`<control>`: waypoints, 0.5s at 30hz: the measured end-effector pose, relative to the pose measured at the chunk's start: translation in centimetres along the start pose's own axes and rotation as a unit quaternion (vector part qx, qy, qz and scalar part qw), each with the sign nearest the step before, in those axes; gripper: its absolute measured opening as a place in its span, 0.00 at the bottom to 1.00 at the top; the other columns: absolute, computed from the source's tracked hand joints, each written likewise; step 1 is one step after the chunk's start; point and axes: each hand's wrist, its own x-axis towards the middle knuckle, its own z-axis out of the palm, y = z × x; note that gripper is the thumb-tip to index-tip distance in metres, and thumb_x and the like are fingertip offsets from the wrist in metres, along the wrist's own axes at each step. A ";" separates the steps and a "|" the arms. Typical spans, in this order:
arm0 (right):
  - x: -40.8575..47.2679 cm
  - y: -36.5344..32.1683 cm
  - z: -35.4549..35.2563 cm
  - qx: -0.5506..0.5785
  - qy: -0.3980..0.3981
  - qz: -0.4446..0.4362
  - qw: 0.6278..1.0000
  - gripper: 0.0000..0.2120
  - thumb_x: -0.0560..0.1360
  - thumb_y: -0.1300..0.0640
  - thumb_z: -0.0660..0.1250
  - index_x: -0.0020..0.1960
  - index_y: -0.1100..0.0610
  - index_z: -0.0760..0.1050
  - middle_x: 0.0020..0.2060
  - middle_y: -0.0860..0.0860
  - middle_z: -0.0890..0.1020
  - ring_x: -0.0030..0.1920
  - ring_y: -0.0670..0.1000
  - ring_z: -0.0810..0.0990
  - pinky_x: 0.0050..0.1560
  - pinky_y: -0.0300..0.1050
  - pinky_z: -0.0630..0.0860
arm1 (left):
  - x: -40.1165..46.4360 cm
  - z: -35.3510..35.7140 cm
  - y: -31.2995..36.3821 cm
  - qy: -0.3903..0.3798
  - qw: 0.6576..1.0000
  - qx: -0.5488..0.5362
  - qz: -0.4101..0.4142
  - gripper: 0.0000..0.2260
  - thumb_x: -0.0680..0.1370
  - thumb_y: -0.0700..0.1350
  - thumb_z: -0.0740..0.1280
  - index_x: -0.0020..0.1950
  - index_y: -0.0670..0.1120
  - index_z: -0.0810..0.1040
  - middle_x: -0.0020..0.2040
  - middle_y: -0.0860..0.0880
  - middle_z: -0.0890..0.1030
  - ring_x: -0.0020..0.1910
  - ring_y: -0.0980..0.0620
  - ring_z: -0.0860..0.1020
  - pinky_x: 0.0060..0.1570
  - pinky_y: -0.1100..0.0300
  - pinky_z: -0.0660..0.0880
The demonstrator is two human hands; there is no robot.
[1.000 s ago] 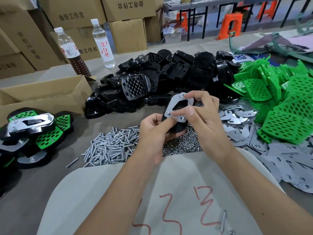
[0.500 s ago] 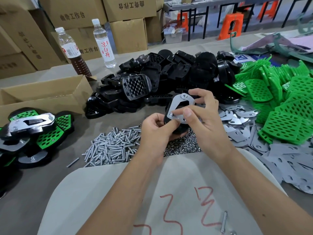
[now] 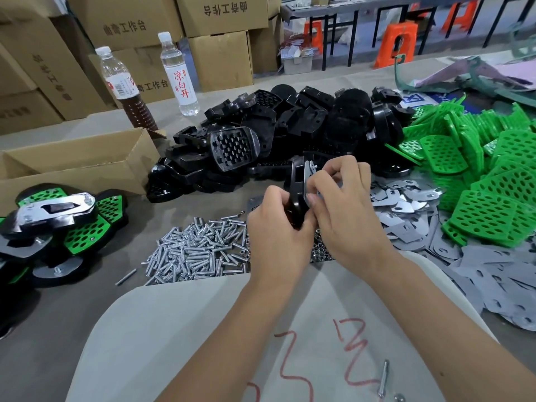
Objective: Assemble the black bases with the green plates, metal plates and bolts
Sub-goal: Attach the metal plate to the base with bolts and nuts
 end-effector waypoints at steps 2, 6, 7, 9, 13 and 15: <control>0.0 0.3 -0.1 -0.005 0.000 -0.007 1.000 0.05 0.82 0.59 0.59 0.47 0.56 0.70 0.54 0.50 0.68 0.54 0.51 0.63 0.53 0.47 0.68 | -0.2 0.0 0.2 -0.008 1.000 0.004 0.016 0.12 0.78 0.47 0.75 0.45 0.44 0.74 0.36 0.51 0.79 0.35 0.51 0.77 0.36 0.52 0.73; 0.1 0.1 -0.1 -0.011 0.018 0.007 1.000 0.10 0.84 0.59 0.57 0.44 0.58 0.69 0.53 0.50 0.68 0.53 0.51 0.62 0.51 0.43 0.63 | -0.6 0.1 0.6 -0.002 0.999 0.008 0.048 0.13 0.79 0.47 0.74 0.45 0.44 0.72 0.36 0.51 0.78 0.34 0.53 0.74 0.34 0.55 0.70; 0.1 -0.1 -0.1 -0.012 0.027 0.017 0.999 0.11 0.84 0.58 0.56 0.44 0.59 0.69 0.52 0.50 0.68 0.52 0.50 0.61 0.51 0.42 0.61 | -0.7 0.2 0.7 -0.001 0.999 0.005 0.053 0.13 0.80 0.47 0.73 0.45 0.44 0.71 0.36 0.51 0.78 0.34 0.53 0.74 0.34 0.56 0.70; 0.1 -0.5 0.1 -0.009 0.046 0.040 0.998 0.14 0.85 0.57 0.55 0.43 0.59 0.70 0.52 0.50 0.68 0.52 0.51 0.61 0.51 0.41 0.59 | -0.8 0.1 1.0 0.002 0.998 0.004 0.065 0.12 0.80 0.45 0.73 0.46 0.43 0.71 0.37 0.50 0.78 0.34 0.52 0.73 0.33 0.56 0.69; -0.2 -1.3 0.3 0.050 0.049 0.112 0.991 0.15 0.85 0.57 0.55 0.43 0.60 0.72 0.51 0.54 0.70 0.52 0.54 0.65 0.55 0.43 0.61 | -1.0 0.0 1.3 -0.002 0.994 0.033 0.108 0.10 0.80 0.41 0.71 0.47 0.41 0.71 0.38 0.47 0.77 0.35 0.45 0.72 0.34 0.53 0.67; -0.3 -1.7 0.2 0.067 0.043 0.144 0.986 0.15 0.86 0.58 0.55 0.42 0.59 0.72 0.51 0.55 0.71 0.53 0.54 0.65 0.56 0.43 0.62 | -1.0 0.0 1.5 0.010 0.989 0.061 0.135 0.10 0.81 0.39 0.70 0.46 0.41 0.70 0.37 0.46 0.75 0.33 0.44 0.70 0.33 0.51 0.65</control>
